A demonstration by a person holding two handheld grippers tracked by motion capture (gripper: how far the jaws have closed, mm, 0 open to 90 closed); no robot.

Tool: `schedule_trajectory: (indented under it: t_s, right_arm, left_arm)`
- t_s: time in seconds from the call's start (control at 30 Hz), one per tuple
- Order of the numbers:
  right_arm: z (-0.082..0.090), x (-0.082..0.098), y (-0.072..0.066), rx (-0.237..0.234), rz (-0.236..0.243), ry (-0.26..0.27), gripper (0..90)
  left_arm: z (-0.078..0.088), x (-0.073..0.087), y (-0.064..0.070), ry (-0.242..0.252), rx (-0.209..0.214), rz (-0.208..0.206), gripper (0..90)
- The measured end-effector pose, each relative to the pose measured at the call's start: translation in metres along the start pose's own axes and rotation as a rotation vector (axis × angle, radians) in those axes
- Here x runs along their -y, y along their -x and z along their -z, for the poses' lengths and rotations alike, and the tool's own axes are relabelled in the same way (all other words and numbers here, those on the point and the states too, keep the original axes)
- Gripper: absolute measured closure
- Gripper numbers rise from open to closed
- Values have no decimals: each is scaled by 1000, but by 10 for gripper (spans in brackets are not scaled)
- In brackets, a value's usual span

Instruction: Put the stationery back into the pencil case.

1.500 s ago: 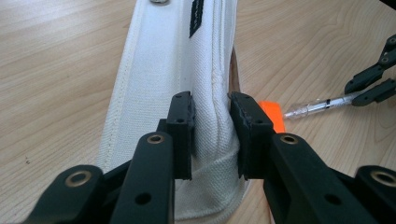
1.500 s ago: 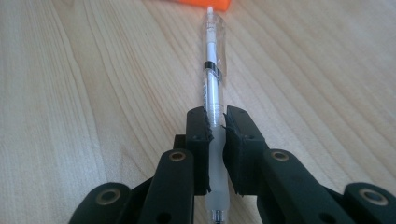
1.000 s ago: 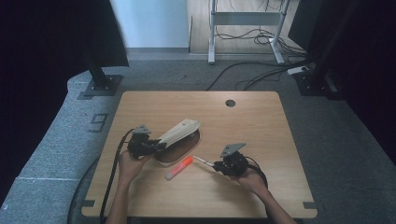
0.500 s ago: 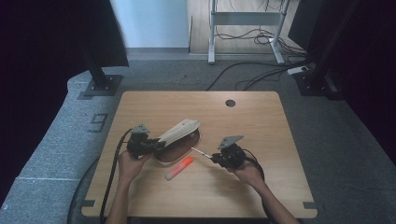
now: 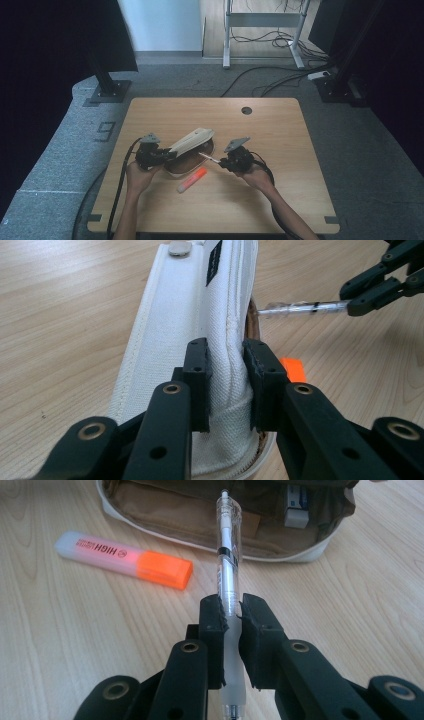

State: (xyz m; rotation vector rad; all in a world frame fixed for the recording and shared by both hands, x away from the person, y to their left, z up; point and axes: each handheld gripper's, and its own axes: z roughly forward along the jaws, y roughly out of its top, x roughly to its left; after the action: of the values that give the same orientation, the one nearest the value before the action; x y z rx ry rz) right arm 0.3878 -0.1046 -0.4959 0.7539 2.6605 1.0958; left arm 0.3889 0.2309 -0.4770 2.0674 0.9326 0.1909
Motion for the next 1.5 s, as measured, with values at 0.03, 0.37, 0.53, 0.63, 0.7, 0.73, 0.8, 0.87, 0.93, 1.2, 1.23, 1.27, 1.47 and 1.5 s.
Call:
schedule_trajectory:
  t_s: [0.03,0.37,0.53,0.63,0.7,0.73,0.8,0.87,0.93,1.2,1.23,1.27,1.47,1.5]
  right_arm:
    - [-2,-2,1,-1,3,-2,783]
    - [-18,-18,2,-7,18,-26,783]
    - [-24,-23,2,-11,33,-39,783]
    - [-29,-26,1,-15,38,-45,783]
    - [-33,-29,0,-16,42,-48,783]
    - [-37,-32,0,-20,51,-48,783]
    - [-40,-35,-1,-26,54,-50,783]
    - [-42,-37,-2,-27,57,-50,783]
    - [-46,-40,-3,-34,63,-51,783]
    - [-63,-54,-6,-39,85,-60,782]
    - [-63,-54,-6,-39,85,-60,782]
    - [-64,-55,-6,-38,87,-62,783]
    - [-74,-60,-3,-30,95,-72,782]
    - [-74,-60,-3,-30,95,-72,782]
  left_arm:
    - [0,0,0,0,0,0,737]
    - [0,0,0,2,1,0,737]
    - [1,0,0,4,0,-2,736]
    - [1,-1,0,5,2,-2,736]
    - [1,-1,0,5,4,-1,736]
    - [1,-1,0,5,4,-1,735]
    - [1,-1,0,5,5,-1,735]
    - [1,-1,0,4,7,0,734]
    - [1,-1,0,4,8,1,735]
    - [1,0,-1,4,13,6,734]
    - [1,0,-1,4,13,6,733]
    - [1,0,-1,4,13,6,733]
    - [1,0,-1,3,18,7,732]
    - [1,0,-1,3,18,7,732]
